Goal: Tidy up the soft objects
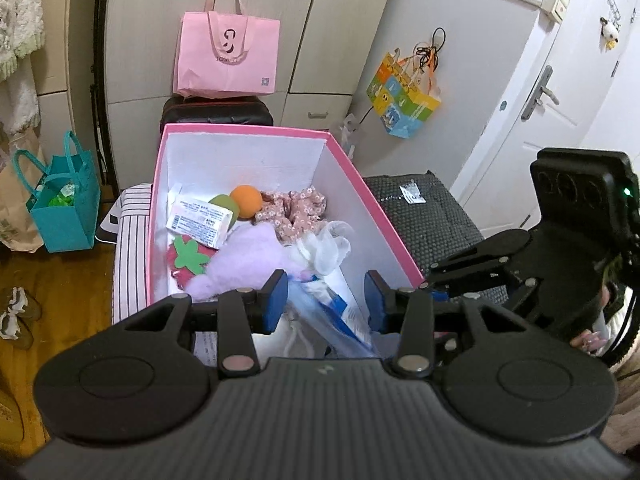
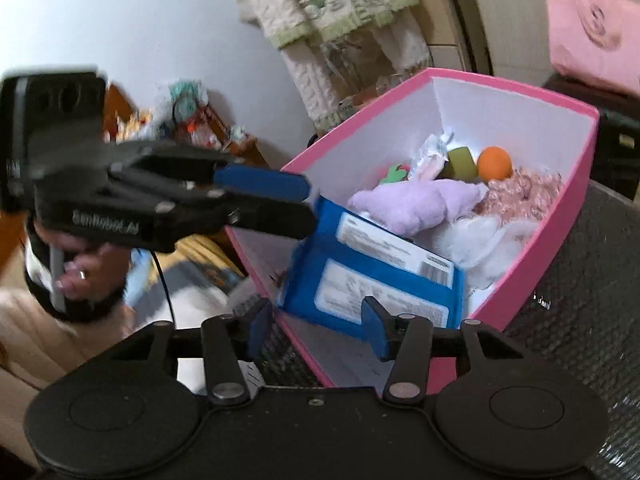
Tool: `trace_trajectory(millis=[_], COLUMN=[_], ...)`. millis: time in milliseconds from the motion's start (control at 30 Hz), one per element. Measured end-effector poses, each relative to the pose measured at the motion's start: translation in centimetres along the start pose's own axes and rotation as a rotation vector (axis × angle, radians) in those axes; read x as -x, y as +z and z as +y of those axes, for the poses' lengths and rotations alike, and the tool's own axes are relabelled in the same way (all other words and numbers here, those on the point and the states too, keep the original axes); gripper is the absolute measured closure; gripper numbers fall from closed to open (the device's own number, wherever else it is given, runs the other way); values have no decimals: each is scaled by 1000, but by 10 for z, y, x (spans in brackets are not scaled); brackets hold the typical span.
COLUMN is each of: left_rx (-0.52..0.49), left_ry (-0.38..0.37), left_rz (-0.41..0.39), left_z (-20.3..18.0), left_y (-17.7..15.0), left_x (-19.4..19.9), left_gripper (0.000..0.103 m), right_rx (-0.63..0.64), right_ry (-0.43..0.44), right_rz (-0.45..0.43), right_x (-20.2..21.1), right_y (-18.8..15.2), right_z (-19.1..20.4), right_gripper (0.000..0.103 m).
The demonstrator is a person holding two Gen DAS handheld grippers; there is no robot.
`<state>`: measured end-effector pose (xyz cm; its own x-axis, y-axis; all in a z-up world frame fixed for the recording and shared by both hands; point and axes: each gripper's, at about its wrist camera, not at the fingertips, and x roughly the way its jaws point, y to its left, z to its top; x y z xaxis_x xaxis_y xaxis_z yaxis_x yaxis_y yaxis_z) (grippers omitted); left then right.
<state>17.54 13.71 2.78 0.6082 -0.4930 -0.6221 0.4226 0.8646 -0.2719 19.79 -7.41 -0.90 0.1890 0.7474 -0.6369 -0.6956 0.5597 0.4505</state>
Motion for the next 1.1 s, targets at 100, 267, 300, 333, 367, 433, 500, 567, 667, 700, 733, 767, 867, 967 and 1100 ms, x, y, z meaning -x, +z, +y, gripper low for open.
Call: trace_trajectory(millis=[100, 267, 300, 333, 367, 433, 500, 567, 667, 700, 733, 767, 867, 967, 1100], left_rx=[7, -7, -9, -16, -26, -40, -51, -54, -55, -52, -52, -56, -70, -63, -30], left_ry=[11, 41, 46, 54, 67, 90, 99, 108, 103, 107, 116, 125, 168, 208, 288], left_rz=[-10, -24, -24, -23, -22, -24, -29, -36, -48, -55, -61, -70, -92, -114, -111], left_z=[0, -8, -11, -14, -17, -24, -32, -38, -48, -52, -55, -59, -71, -80, -87], left_y=[1, -1, -2, -3, -3, -3, -5, -7, -8, -8, -7, -8, -8, -9, -10], left_x=[3, 9, 12, 14, 17, 21, 26, 31, 38, 40, 42, 44, 51, 58, 60], left_gripper=[62, 61, 60, 60, 60, 58, 55, 51, 42, 37, 34, 30, 14, 5, 0], right_rx=[-3, 27, 36, 49, 58, 59, 70, 77, 83, 90, 102, 111, 126, 126, 92], right_ry=[-116, -196, -208, -225, -239, -261, -325, -378, -447, -464, -480, -491, -515, -539, -619], right_rz=[-45, -77, -92, -113, -132, -178, -231, -272, -308, -318, -330, -338, -367, -383, -389], right_x=[7, 14, 18, 24, 32, 47, 62, 74, 90, 96, 101, 103, 115, 121, 125], right_y=[-2, -8, -11, -13, -17, -22, -28, -30, -34, -36, -38, -39, -46, -51, -53], right_z=[-1, 6, 11, 14, 18, 23, 29, 31, 38, 42, 46, 50, 61, 69, 73], right_gripper=[62, 70, 67, 65, 65, 60, 53, 51, 49, 46, 43, 42, 37, 24, 2])
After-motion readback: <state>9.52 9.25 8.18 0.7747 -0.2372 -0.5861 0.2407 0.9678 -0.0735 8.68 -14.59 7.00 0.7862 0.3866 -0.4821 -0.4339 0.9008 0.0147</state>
